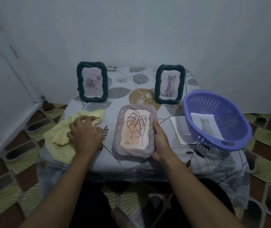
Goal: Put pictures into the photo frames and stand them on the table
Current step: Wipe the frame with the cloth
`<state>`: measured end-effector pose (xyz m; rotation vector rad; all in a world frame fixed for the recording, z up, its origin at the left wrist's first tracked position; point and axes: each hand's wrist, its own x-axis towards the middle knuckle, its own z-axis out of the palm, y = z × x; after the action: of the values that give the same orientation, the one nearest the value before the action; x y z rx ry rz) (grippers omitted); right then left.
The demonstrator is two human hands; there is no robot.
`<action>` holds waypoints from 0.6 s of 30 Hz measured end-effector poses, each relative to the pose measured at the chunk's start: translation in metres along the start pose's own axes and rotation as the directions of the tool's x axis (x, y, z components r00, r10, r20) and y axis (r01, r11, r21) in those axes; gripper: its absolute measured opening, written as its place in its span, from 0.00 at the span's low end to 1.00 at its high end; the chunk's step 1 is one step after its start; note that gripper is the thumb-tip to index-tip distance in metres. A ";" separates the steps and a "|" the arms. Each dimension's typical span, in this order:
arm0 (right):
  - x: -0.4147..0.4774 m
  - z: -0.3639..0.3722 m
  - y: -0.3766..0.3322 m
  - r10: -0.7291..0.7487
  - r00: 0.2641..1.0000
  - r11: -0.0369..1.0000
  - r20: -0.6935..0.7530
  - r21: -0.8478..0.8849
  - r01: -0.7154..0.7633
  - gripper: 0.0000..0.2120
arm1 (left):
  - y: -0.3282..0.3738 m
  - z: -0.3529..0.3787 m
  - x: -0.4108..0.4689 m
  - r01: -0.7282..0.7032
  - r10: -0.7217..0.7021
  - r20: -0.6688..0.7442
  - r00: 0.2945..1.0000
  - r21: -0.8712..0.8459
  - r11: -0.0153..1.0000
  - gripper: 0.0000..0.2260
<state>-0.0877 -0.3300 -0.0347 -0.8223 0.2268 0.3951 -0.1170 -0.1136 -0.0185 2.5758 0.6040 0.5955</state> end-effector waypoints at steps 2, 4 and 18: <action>-0.003 0.011 0.003 0.009 0.999 1.000 0.037 -0.023 -0.009 0.26 | -0.011 -0.006 0.006 0.088 -0.086 -0.052 0.995 0.037 0.995 0.25; -0.001 0.018 0.008 -0.002 0.999 0.999 0.054 -0.051 0.005 0.26 | -0.022 -0.007 0.013 0.154 -0.153 -0.036 0.988 0.031 0.988 0.29; 0.006 0.042 0.019 -0.001 0.994 0.999 0.111 -0.046 0.006 0.26 | -0.016 -0.026 0.012 -0.076 -0.027 -0.253 0.967 -0.386 0.919 0.14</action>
<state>-0.0889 -0.2857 -0.0219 -0.8431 0.1131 0.4422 -0.1251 -0.0873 -0.0016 2.1471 0.4732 0.9604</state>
